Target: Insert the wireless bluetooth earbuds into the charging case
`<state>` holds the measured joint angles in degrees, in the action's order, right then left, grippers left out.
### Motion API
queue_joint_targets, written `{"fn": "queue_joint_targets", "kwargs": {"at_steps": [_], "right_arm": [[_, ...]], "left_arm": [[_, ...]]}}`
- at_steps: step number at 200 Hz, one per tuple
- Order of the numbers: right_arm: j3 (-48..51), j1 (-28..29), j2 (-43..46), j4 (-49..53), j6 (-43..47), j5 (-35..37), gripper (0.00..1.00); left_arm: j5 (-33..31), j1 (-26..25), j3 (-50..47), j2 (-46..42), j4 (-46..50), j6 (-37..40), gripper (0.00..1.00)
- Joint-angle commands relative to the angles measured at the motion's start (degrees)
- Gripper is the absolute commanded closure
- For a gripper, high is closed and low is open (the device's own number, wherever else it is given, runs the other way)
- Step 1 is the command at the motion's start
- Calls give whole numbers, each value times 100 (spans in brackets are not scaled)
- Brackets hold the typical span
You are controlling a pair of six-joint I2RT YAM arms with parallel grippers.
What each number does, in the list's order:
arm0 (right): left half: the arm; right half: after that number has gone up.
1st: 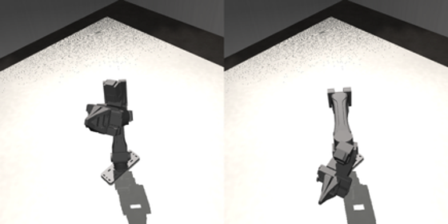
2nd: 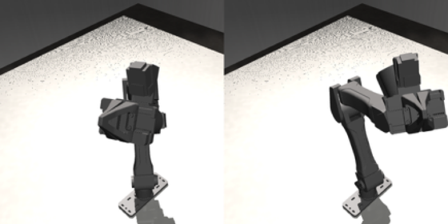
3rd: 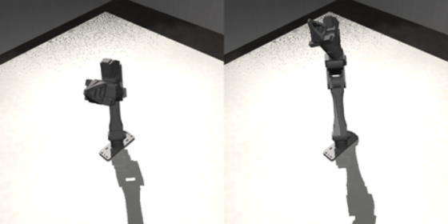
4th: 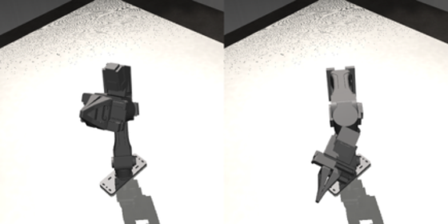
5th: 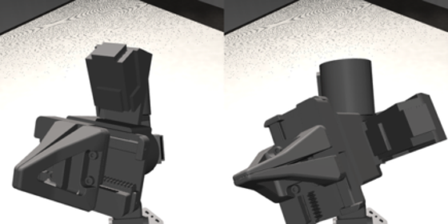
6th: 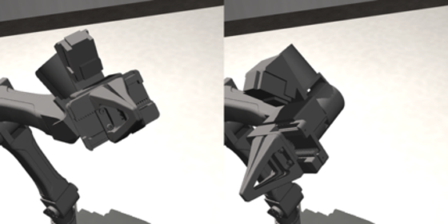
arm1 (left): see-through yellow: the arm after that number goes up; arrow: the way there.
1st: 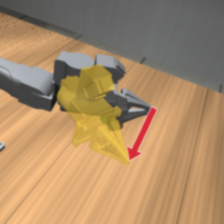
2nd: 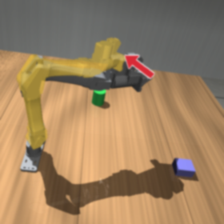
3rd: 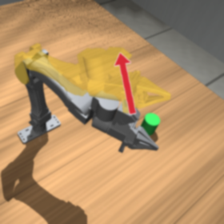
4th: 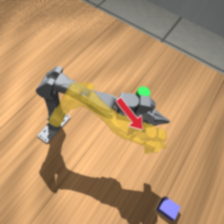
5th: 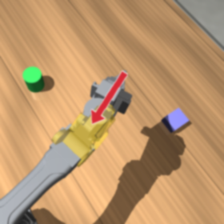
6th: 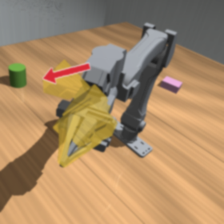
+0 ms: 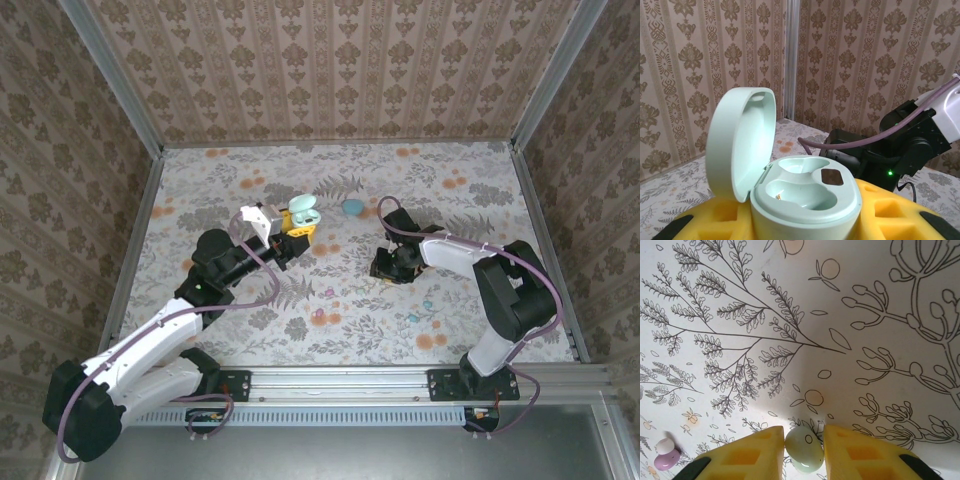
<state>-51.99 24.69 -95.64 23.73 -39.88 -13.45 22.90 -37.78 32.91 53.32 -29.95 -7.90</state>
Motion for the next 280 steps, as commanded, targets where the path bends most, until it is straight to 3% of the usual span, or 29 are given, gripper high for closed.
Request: {"fn": "queue_joint_targets", "kwargs": {"at_steps": [1,66,117,206,280], "right_arm": [[18,27,-92,99,-13,9,70],[-169,86,-448,275,212,16,69],[-302,174,-423,468,260,277,77],[-1155,675,56,2118,226,2053,79],[-1157,695,-547,1932,431,1917,78]], "left_arm": [[110,43,214,4,-169,16,66],[118,43,231,38,-178,2,67],[119,48,240,47,-177,-6,66],[-25,55,218,42,-164,21,66],[-157,76,195,-93,-81,26,66]]}}
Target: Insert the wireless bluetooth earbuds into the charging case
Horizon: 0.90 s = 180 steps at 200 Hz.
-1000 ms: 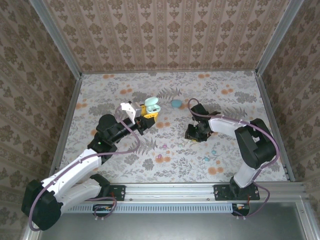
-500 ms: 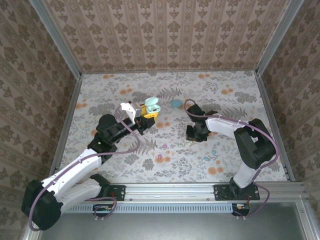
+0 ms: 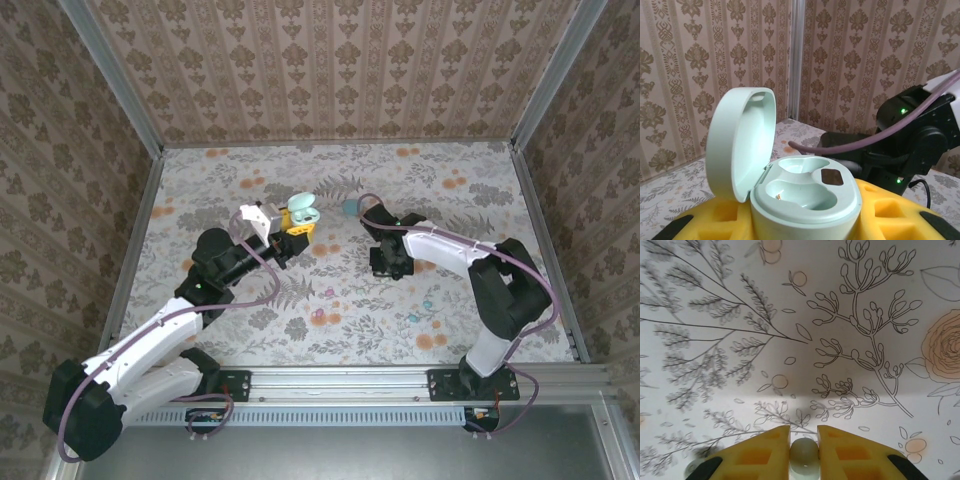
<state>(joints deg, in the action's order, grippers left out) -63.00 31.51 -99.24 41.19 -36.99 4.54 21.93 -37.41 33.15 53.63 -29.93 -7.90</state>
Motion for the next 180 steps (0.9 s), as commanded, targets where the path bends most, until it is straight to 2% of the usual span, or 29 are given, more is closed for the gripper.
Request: {"fn": "queue_joint_targets", "kwargs": {"at_steps": [1,27,65,118,146,180], "right_arm": [[-59,13,-189,187,145,118,78],[-30,10,-310,119,148,121,78],[174,-30,-467,-205,61,-252,75],[404,-74,-347,-254,-1,-175,72],[385,-83,-372,-180,11,-60,79],[-3,36,-210,380,170,448,82]], "left_arm": [[-64,40,173,-128,-83,26,66],[-123,41,140,-164,-83,25,66],[-117,49,161,-164,-39,42,66],[-102,63,178,-158,-29,34,66],[-97,58,183,-151,-30,34,66],[-106,71,197,-149,4,65,66]]}}
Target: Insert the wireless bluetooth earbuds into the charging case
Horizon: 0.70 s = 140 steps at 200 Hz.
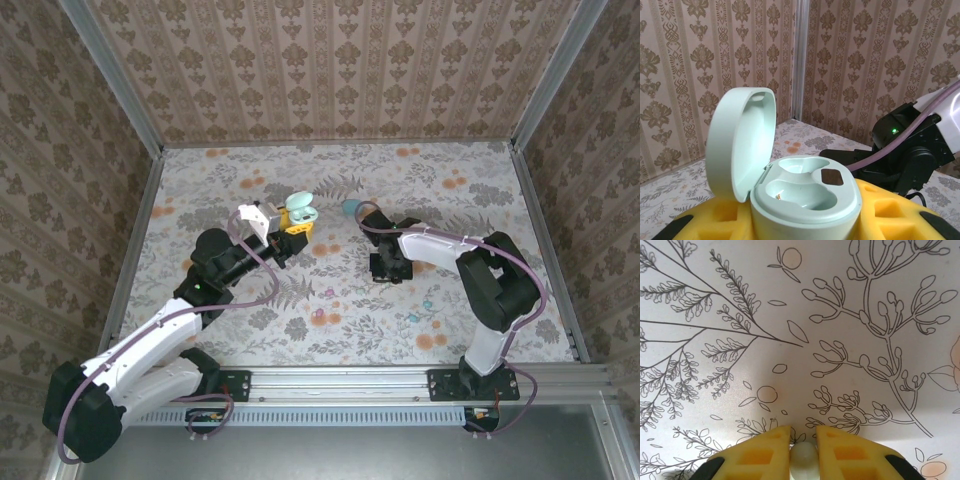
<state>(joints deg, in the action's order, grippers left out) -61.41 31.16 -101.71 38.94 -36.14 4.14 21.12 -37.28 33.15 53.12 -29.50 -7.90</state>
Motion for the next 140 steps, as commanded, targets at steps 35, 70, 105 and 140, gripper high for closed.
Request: {"fn": "queue_joint_targets", "kwargs": {"at_steps": [35,70,105,140], "right_arm": [[-759,317,214,1513,449,1342,83],[-1516,434,46,2427,1036,2021,83],[-2152,534,-171,3077,1270,2437,83],[-2667,756,-450,3609,1402,2944,83]], "left_arm": [[-157,110,148,-151,17,126,66],[-256,322,148,-255,307,271,66],[-183,717,139,-304,442,238,66],[-18,1082,136,-264,445,152,66]]}}
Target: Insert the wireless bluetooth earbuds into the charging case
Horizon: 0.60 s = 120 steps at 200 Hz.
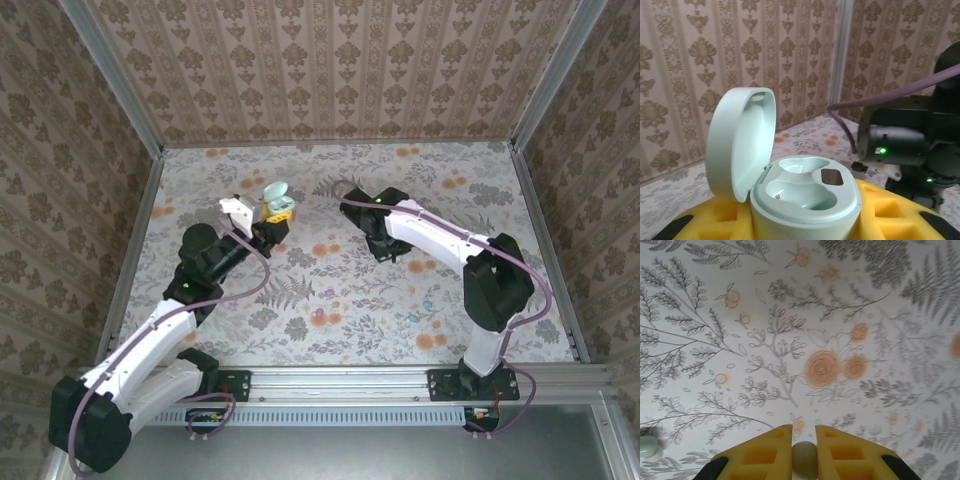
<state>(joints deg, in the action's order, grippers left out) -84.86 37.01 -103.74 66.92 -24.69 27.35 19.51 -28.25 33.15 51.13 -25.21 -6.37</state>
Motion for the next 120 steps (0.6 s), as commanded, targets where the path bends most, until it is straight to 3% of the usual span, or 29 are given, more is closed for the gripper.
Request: {"fn": "queue_joint_targets", "kwargs": {"at_steps": [1,26,79,120], "right_arm": [[-334,172,-249,826,260,636,83],[-544,370,-372,1064,317,866,83],[-669,585,-360,1247,323,1113,83],[-542,552,74,1077,249,664,82]], "left_arm": [[151,180,138,-62,16,-7,66],[293,515,130,8,-45,-57,66],[241,570,-8,-15,-72,-120,66],[239,578,-87,-69,-74,-202,66]]}}
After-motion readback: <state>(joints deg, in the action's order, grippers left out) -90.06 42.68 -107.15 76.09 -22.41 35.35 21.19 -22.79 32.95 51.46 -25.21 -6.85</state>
